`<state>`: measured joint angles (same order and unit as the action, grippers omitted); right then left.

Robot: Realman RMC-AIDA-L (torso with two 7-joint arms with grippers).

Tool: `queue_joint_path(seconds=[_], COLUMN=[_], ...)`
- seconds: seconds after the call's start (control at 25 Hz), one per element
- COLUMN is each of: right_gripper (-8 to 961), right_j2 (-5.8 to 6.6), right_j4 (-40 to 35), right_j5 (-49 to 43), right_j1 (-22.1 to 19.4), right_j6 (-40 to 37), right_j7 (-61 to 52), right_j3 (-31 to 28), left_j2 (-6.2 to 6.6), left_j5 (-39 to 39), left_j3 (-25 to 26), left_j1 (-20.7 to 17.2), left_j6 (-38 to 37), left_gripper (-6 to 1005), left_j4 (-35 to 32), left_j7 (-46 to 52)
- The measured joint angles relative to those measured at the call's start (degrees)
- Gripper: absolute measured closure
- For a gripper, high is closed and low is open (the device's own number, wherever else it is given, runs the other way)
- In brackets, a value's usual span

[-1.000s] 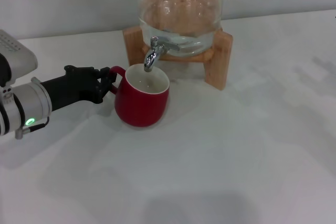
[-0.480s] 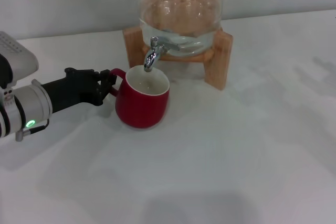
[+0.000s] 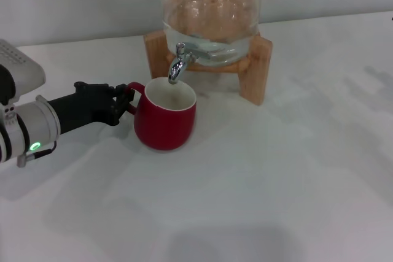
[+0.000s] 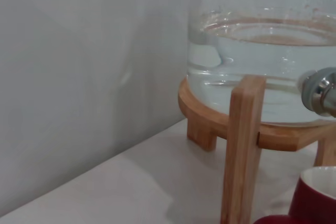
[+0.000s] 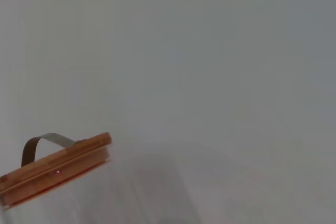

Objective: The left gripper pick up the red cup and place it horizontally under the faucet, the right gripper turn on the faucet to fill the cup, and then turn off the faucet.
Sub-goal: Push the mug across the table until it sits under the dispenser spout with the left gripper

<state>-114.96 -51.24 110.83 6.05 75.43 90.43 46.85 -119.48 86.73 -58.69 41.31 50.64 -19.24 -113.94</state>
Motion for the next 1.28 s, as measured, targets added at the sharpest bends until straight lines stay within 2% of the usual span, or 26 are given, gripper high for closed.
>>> queue_joint_path(seconds=[1.28], right_gripper=[173], right_j2=[0.0], right_j4=[0.04], right_j5=[0.0], right_j1=[-0.21], right_j6=[0.02], right_j7=[0.0], right_j3=[-0.18], left_j2=[0.17], left_j5=[-4.19], left_j3=[-1.38], left_j1=[-0.01], left_j6=[-1.37], left_gripper=[836], left_j4=[-0.51], left_j7=[7.24])
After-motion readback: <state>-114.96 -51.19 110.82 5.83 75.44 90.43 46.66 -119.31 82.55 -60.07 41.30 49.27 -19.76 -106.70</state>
